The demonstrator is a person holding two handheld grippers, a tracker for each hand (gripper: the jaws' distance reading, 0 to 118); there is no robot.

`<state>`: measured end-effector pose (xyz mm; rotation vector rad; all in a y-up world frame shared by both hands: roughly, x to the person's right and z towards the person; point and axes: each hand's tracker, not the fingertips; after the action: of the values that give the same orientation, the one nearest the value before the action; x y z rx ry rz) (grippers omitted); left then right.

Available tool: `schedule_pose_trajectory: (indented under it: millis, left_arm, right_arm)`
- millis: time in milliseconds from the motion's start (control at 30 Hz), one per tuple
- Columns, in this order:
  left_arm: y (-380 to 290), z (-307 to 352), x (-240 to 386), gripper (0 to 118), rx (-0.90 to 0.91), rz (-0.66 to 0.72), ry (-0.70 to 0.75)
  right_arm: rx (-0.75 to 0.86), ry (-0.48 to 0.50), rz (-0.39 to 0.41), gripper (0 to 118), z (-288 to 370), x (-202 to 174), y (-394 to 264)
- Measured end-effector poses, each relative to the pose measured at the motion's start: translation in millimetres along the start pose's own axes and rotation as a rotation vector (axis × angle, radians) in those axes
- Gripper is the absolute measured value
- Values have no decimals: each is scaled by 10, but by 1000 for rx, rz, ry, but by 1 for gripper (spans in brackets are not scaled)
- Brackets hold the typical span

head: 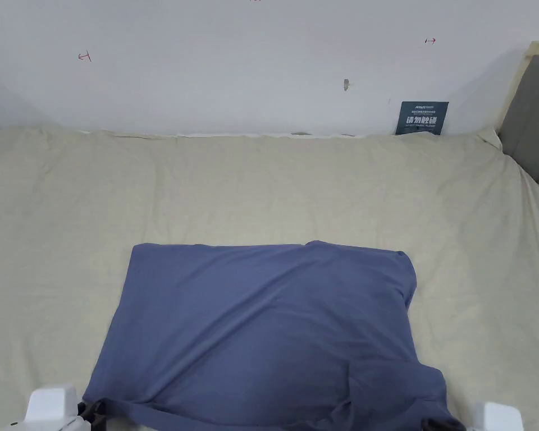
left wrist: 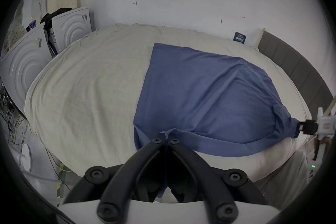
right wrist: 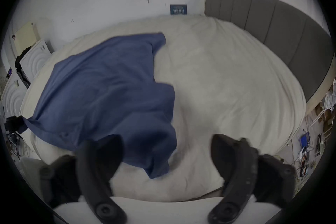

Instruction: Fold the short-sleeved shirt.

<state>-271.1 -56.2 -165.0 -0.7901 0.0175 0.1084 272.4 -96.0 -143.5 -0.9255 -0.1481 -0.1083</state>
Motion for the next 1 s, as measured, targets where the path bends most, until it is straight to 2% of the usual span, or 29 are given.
schedule_pose_trajectory:
  millis: [67, 100, 167, 200, 267, 467, 600, 767, 867, 1000]
  left_arm:
    - [53, 32, 63, 2, 3, -4, -1]
    - [67, 20, 62, 2, 3, -4, 2]
    - [81, -8, 58, 2, 3, 0, 0]
    - [96, -17, 53, 2, 4, 2, -1]
    - [132, -51, 18, 2, 8, -1, 2]
    - [504, -131, -61, 2, 68, 0, 20]
    - [878, -281, -15, 2, 104, -20, 27]
    - [1276, -850, 13, 2, 76, -87, 52]
    - [1439, -1148, 130, 2, 17, -126, 63]
    - [1520, -1620, 151, 2, -89, -112, 70]
  right_arm:
    - [-27, 27, 0, 21, -103, 23, -28]
    - [-47, 46, -4, 21, -141, -2, -44]
    - [-43, 116, -22, 12, -136, -11, -35]
    - [-22, 81, -13, 8, -81, -35, -2]
    - [62, 71, 19, 5, 31, -75, 96]
    - [260, 77, 34, 5, 354, -172, 711]
    - [314, 88, 53, 5, 337, -306, 1217]
    - [294, 63, 62, 5, -78, -441, 1724]
    - [236, 32, 50, 5, -435, -477, 1905]
    - [106, 18, 4, 6, -969, -492, 1995]
